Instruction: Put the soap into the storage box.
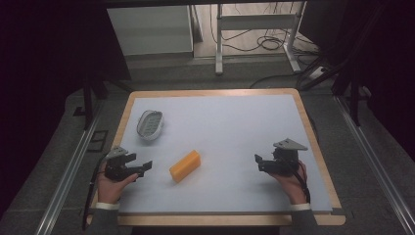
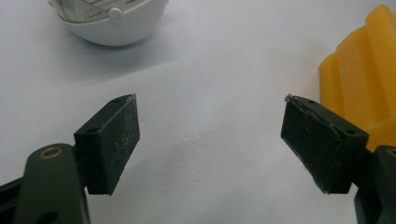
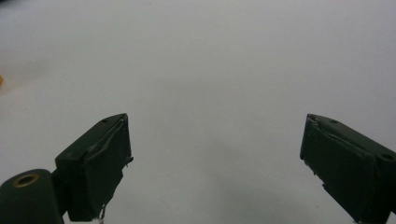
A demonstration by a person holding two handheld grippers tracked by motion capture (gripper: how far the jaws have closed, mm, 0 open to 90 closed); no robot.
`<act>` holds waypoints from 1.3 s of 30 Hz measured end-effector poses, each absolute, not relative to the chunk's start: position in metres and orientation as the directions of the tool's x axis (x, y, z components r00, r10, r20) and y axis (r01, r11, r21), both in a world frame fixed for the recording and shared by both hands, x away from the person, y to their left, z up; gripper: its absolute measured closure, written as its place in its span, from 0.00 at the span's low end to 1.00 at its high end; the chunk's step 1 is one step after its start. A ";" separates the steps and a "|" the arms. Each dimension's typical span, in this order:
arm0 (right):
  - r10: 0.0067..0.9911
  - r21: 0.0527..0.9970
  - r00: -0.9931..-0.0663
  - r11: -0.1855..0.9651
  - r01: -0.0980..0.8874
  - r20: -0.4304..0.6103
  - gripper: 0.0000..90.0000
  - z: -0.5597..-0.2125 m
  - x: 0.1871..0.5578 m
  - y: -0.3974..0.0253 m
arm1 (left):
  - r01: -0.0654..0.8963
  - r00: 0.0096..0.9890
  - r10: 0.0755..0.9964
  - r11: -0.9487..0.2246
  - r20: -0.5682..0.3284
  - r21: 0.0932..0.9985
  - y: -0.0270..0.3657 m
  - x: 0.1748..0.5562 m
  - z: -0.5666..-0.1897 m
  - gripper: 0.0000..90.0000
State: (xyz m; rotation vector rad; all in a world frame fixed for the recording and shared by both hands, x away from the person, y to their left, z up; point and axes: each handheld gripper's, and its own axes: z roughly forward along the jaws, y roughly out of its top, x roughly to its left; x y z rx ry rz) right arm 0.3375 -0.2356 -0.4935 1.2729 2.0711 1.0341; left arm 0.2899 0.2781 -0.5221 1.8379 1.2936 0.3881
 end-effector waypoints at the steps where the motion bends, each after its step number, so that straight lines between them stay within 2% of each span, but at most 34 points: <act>1: 0.903 0.813 -0.430 0.267 0.517 -0.023 0.10 -0.494 0.338 -0.237 | 0.629 0.415 0.887 -0.120 -0.201 0.768 0.279 0.290 -0.522 0.22; 4: 0.911 0.812 -0.412 0.248 0.529 -0.010 0.10 -0.498 0.339 -0.243 | 0.639 0.396 0.897 -0.115 -0.197 0.760 0.281 0.291 -0.521 0.23; 7: 0.915 0.804 -0.404 0.240 0.545 0.001 0.10 -0.502 0.340 -0.246 | 0.642 0.406 0.877 -0.073 -0.257 0.763 0.280 0.292 -0.521 0.23; 19: 0.913 0.788 -0.407 0.236 0.568 0.019 0.10 -0.509 0.335 -0.246 | 0.642 0.386 0.905 -0.125 -0.179 0.756 0.277 0.290 -0.520 0.24; 28: 0.913 0.804 -0.408 0.230 0.548 0.017 0.10 -0.506 0.336 -0.255 | 0.651 0.380 0.911 -0.140 -0.161 0.746 0.273 0.289 -0.518 0.24; 39: 0.907 0.807 -0.421 0.253 0.533 -0.007 0.10 -0.503 0.337 -0.251 | 0.660 0.404 0.905 -0.185 -0.136 0.728 0.269 0.281 -0.494 0.24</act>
